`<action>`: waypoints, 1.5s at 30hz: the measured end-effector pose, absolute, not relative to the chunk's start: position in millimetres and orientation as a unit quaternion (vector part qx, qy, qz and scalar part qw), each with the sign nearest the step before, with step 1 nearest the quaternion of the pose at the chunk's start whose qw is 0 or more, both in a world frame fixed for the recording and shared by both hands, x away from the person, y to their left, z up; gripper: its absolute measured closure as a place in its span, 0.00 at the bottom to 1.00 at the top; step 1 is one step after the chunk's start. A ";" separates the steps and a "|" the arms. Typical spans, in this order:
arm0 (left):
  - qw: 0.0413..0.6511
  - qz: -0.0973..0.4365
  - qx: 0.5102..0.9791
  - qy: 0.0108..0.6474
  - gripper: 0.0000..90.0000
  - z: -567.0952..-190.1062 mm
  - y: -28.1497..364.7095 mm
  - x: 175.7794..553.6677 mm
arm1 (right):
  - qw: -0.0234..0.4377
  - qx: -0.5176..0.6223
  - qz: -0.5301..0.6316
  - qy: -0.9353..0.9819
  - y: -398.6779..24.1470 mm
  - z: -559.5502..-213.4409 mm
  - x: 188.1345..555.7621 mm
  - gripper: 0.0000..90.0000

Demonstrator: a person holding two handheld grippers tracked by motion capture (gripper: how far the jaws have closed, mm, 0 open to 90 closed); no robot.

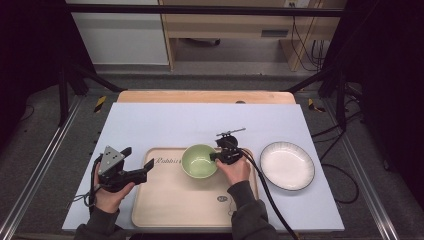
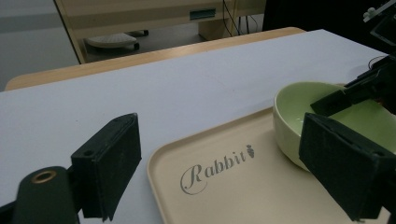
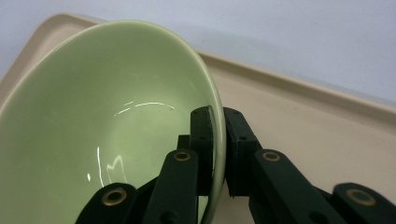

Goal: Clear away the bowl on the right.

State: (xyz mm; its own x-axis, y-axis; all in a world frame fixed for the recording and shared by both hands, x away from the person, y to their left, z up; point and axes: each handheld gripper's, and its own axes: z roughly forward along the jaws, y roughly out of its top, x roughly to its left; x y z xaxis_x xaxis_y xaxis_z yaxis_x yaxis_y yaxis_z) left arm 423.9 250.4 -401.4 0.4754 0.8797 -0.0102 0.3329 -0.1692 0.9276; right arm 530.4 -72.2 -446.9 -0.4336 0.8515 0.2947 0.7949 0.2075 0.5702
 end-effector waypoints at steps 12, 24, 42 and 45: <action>0.483 0.283 0.710 0.427 0.14 -401.4 250.2 423.8 | 0.053 0.514 0.354 0.779 -74.2 -449.4 527.8 0.89; 0.482 0.283 0.710 0.427 0.14 -401.5 249.9 423.9 | 0.121 0.474 0.390 0.780 -77.9 -432.1 514.6 0.64; 0.480 0.284 0.711 0.428 0.14 -402.5 249.9 424.5 | 0.182 0.432 0.430 0.772 -89.2 -403.1 489.5 0.26; 0.480 0.284 0.711 0.429 0.14 -402.5 250.5 424.6 | 0.199 0.419 0.442 0.768 -94.5 -397.4 481.6 0.23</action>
State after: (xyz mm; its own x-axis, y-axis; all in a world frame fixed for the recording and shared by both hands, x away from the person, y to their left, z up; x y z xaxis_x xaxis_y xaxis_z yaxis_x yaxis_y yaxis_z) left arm 424.6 250.5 -402.5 0.4711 0.8820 -0.0076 0.3366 -0.1718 0.9258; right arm 481.6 -94.5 -397.4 -0.5704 0.8188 0.0651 0.4679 0.2588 0.8450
